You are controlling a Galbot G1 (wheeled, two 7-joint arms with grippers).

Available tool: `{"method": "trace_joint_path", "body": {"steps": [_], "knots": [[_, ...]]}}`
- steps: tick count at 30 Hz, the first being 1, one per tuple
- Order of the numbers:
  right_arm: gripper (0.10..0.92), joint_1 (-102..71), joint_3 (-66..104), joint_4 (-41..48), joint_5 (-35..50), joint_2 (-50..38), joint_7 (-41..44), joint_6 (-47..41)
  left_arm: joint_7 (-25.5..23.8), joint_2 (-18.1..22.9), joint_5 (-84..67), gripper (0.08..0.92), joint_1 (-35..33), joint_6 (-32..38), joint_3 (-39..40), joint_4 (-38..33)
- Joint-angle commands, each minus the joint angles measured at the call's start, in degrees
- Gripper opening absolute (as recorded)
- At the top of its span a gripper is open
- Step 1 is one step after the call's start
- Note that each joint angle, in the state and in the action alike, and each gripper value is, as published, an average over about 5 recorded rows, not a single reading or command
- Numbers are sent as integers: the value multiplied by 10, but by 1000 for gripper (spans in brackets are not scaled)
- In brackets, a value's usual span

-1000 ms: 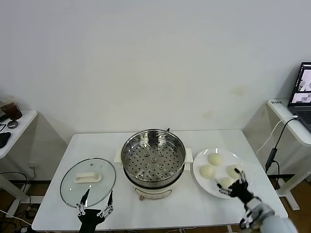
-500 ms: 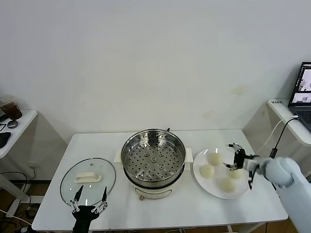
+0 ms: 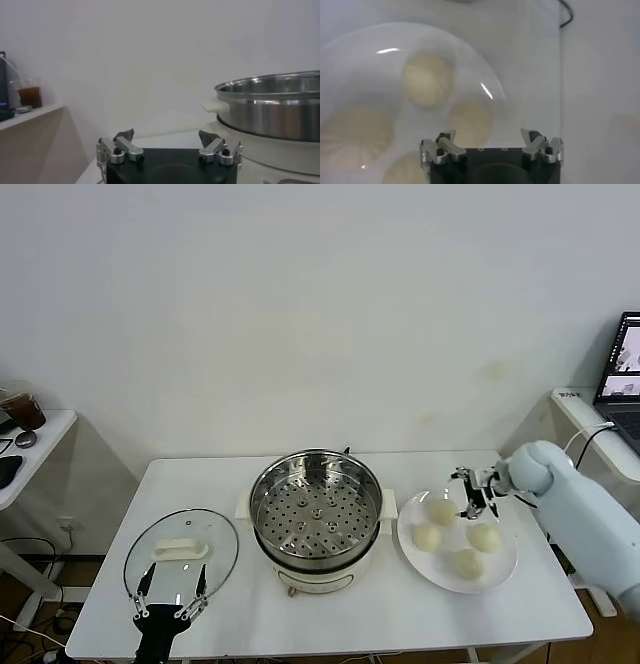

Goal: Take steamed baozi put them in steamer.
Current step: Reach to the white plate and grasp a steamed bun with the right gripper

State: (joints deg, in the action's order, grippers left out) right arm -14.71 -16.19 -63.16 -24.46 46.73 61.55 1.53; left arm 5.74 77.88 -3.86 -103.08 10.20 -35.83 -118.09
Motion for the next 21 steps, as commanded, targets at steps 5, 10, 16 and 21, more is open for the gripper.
{"method": "trace_joint_path", "body": {"steps": [5, 10, 16, 21], "knots": [[823, 99, -142, 97, 15, 39, 34, -28, 0, 1, 0, 823, -1, 1, -9, -1], [822, 94, -142, 109, 15, 52, 25, -37, 0, 2, 1, 823, -1, 4, -12, -2], [812, 90, -146, 116, 13, 64, 16, -44, -1, 2, 1, 823, -2, 8, -18, -2], [773, 91, -148, 122, 14, 75, 10, -49, -1, 2, 1, 823, 0, 10, -19, 0]]}}
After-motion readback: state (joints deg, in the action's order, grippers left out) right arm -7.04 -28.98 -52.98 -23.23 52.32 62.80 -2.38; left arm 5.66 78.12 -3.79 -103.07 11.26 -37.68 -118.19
